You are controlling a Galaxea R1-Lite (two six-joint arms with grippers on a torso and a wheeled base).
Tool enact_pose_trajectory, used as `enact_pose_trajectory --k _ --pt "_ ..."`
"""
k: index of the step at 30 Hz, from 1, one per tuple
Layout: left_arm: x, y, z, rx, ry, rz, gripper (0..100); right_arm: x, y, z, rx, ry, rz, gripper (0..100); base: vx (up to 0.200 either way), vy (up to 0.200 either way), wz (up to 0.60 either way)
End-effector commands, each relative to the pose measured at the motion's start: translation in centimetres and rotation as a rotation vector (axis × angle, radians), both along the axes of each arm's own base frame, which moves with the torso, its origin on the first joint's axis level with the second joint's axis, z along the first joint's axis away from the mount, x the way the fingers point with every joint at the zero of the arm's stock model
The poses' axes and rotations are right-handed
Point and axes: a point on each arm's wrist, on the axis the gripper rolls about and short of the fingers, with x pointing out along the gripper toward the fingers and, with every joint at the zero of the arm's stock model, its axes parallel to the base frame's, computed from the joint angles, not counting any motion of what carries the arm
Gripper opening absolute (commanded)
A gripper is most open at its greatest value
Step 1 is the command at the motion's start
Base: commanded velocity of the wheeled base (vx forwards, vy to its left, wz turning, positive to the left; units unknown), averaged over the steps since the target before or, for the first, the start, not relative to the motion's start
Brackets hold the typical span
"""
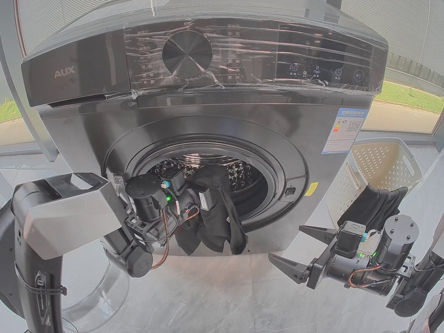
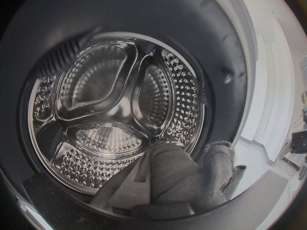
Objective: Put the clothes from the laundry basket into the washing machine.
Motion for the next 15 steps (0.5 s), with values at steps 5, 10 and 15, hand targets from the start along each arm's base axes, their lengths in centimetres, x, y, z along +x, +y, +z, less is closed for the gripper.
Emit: enact_pose_trajectory --k 5,10,15 --pt "4.7 -1.3 -2.4 0.013 0.021 0.055 0 0.2 0.3 -0.8 -0.022 0.026 0.002 100 0.0 0.0 0.0" --pt "6.6 -2.2 -2.2 0.029 0.032 0.082 0 0.5 0.1 -0.8 -0.02 0.024 -0.008 100 0.0 0.0 0.0" --pt "9.6 -3.1 -1.7 0.008 -0.01 0.141 0 0.4 0.1 -0.8 -0.022 0.026 -0.01 100 0.0 0.0 0.0"
